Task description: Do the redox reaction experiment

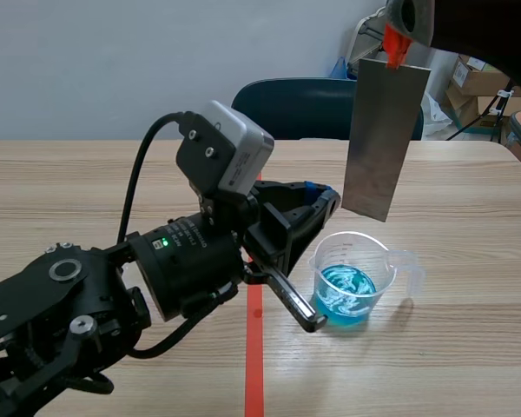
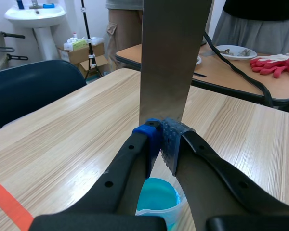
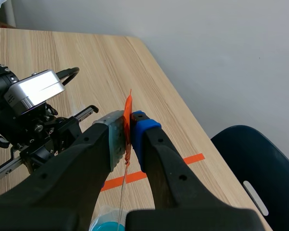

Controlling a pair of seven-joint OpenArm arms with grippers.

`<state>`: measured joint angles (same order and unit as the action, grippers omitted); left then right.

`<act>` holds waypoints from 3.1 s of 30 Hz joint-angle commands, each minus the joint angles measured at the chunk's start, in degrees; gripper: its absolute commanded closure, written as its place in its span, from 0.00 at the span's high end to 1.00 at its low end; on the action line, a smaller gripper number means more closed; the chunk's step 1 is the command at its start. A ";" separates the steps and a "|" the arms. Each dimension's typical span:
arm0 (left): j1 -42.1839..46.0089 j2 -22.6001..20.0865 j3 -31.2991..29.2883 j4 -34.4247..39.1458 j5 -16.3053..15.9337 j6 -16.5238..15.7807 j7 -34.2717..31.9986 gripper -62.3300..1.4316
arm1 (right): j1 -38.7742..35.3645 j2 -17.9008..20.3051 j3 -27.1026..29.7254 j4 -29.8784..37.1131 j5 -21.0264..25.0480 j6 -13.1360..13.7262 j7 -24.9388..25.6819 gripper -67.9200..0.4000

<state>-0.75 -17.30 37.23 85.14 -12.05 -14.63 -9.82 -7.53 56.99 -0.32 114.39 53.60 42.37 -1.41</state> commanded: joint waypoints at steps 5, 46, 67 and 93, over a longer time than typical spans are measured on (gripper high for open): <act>-0.24 0.44 0.26 0.66 -0.39 -0.07 -0.66 0.05 | 0.55 0.74 0.79 0.42 1.03 0.35 1.07 0.02; 22.88 -16.96 -13.51 14.45 0.70 -1.60 -12.57 0.40 | 0.55 0.74 0.79 0.42 1.03 0.35 1.07 0.02; 49.66 -23.82 -28.06 15.76 3.87 -0.50 -37.75 1.00 | 0.55 0.74 0.79 0.42 1.03 0.35 1.07 0.02; 61.83 -23.82 -34.97 15.74 8.90 -1.77 -50.01 1.00 | 0.55 0.74 0.79 0.42 1.03 0.35 1.07 0.02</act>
<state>60.80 -41.41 2.07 99.70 -2.59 -16.36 -58.98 -7.53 56.99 -0.32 114.39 53.60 42.37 -1.41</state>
